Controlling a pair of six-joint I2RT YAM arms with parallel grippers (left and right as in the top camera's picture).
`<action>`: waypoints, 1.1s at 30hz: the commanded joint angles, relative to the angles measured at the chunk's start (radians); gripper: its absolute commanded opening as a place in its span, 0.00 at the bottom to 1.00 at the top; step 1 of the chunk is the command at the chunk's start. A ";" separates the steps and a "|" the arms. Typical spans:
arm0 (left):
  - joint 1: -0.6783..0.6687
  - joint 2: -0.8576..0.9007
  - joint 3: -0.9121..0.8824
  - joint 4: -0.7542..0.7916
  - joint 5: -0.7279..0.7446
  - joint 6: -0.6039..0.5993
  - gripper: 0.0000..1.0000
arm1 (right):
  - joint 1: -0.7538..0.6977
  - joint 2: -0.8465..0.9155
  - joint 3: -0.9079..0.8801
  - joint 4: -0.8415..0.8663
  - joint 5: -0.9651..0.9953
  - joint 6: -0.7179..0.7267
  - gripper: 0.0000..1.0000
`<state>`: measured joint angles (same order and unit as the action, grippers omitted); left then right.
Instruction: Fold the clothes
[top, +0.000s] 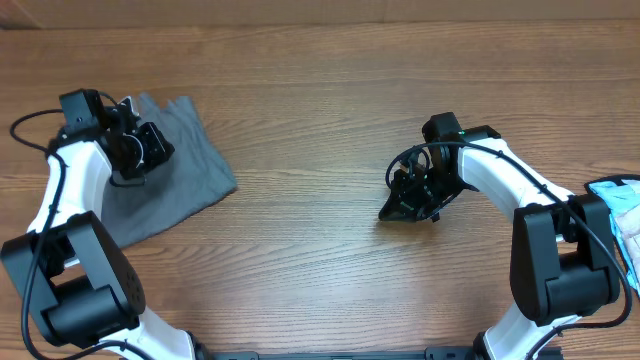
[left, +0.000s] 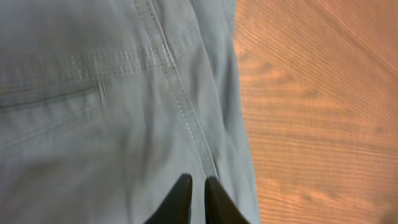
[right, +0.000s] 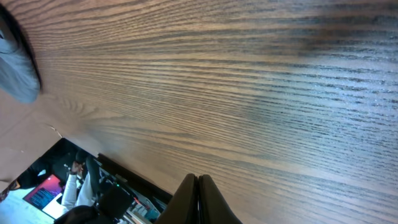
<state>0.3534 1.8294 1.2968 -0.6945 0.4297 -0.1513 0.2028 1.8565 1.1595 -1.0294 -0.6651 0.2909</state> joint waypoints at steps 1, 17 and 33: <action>-0.029 -0.059 0.040 -0.122 -0.053 0.088 0.12 | -0.001 -0.005 0.022 0.014 0.002 -0.003 0.06; -0.159 -0.049 -0.428 0.176 -0.173 -0.034 0.11 | -0.001 -0.005 0.022 0.040 0.002 -0.003 0.10; -0.095 -0.049 -0.357 0.657 -0.182 -0.105 0.30 | -0.001 -0.005 0.022 0.025 0.002 -0.003 0.10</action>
<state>0.2398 1.7699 0.8616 -0.0608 0.2134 -0.2665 0.2028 1.8565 1.1595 -1.0000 -0.6651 0.2909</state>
